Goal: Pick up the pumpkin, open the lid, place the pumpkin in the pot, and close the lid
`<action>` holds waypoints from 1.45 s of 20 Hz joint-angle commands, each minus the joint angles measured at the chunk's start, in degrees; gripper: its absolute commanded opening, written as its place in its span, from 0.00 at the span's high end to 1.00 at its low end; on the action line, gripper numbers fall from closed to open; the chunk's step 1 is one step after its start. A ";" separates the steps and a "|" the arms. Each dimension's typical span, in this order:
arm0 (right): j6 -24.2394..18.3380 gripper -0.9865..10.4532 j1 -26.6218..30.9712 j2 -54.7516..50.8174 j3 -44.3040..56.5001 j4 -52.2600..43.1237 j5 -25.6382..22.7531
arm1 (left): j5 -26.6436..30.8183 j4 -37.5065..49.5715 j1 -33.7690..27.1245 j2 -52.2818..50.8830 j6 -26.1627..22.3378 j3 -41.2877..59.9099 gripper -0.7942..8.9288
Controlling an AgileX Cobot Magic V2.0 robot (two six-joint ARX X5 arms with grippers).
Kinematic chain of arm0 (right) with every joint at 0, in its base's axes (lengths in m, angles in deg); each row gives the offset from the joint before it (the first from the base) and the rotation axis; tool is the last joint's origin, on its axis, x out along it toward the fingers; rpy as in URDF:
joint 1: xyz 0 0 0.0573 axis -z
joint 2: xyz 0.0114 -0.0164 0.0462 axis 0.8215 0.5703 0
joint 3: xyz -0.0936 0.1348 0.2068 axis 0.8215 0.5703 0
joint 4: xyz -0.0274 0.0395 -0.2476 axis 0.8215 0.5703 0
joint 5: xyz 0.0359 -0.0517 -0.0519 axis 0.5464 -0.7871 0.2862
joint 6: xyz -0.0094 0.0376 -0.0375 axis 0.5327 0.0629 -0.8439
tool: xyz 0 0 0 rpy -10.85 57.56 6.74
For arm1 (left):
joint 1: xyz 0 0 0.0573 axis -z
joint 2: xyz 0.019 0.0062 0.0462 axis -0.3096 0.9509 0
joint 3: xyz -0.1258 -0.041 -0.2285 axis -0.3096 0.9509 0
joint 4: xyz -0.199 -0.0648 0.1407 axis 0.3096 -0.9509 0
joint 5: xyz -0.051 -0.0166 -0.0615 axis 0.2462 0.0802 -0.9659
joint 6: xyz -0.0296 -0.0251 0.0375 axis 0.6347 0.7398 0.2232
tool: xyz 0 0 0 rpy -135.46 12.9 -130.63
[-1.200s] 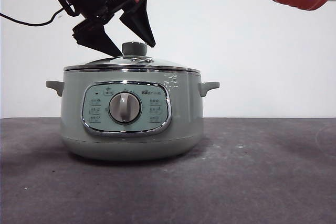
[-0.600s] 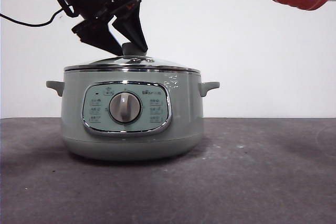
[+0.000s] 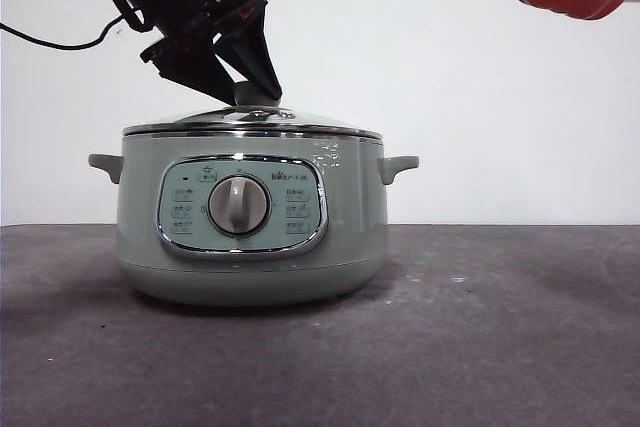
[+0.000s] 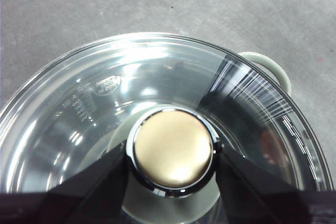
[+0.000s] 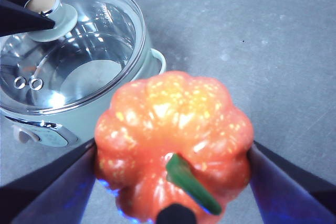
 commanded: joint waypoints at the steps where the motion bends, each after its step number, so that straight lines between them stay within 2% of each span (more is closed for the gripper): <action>1: 0.61 0.92 -0.13 0.04 -0.07 -0.31 0.09 | 0.02 1.68 -0.04 -2.80 -0.02 -0.07 0.93; 7: 0.61 0.92 -0.15 0.07 -0.07 -0.83 0.28 | 0.26 0.83 -0.74 -8.79 0.02 -0.09 0.93; 10: 0.85 0.92 -0.44 1.38 -0.07 -4.57 5.03 | 1.38 -2.38 -1.68 -14.32 0.22 -0.09 0.93; 14: 1.88 0.92 -3.52 6.38 -0.31 -10.71 5.05 | 3.61 -7.85 -2.99 -23.17 0.17 -0.09 0.93; 18: 1.86 0.92 -8.50 16.35 -4.76 -14.19 5.01 | 6.36 -14.43 -3.85 -31.82 0.20 -0.09 0.93; 23: 0.70 0.92 -14.08 34.42 -19.15 -14.34 4.96 | 7.89 -21.84 -4.02 -40.02 0.20 -0.09 0.93; 29: -2.10 0.92 -17.42 52.74 -32.96 -14.10 4.04 | 7.89 -26.14 -4.02 -45.46 1.46 -0.09 0.93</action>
